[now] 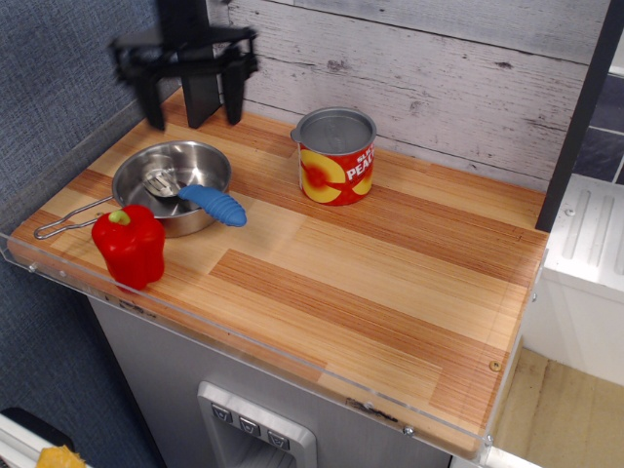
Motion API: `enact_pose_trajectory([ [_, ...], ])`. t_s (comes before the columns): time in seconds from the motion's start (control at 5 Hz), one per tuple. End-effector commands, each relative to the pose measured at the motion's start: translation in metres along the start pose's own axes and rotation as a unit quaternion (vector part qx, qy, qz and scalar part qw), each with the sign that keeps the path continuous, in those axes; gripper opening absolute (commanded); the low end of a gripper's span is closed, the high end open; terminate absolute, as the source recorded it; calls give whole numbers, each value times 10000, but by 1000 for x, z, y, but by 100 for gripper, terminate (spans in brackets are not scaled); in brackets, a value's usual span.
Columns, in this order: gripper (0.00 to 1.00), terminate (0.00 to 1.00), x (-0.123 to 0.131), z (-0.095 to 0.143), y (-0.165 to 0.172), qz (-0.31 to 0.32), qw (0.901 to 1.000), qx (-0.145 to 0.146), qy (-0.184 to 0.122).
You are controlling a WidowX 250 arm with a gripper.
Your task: Place the fork in the pot.
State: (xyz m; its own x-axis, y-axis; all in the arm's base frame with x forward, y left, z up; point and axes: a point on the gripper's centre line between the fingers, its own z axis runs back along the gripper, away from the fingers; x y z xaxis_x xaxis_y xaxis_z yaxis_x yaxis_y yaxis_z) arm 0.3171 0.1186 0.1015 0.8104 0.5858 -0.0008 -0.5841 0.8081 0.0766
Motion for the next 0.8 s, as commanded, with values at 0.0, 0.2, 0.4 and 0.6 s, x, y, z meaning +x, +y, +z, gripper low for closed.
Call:
enact_pose_trajectory([
  [0.0, 100, 0, 24, 44, -7, -1191, 9878, 11, -1004],
  [0.2, 100, 0, 34, 56, -6, -1621, 9791, 403, -1164],
  [0.4, 100, 0, 34, 56, -6, -1621, 9791, 403, -1164],
  [0.6, 100, 100, 34, 56, -6, -1621, 9791, 403, -1164],
])
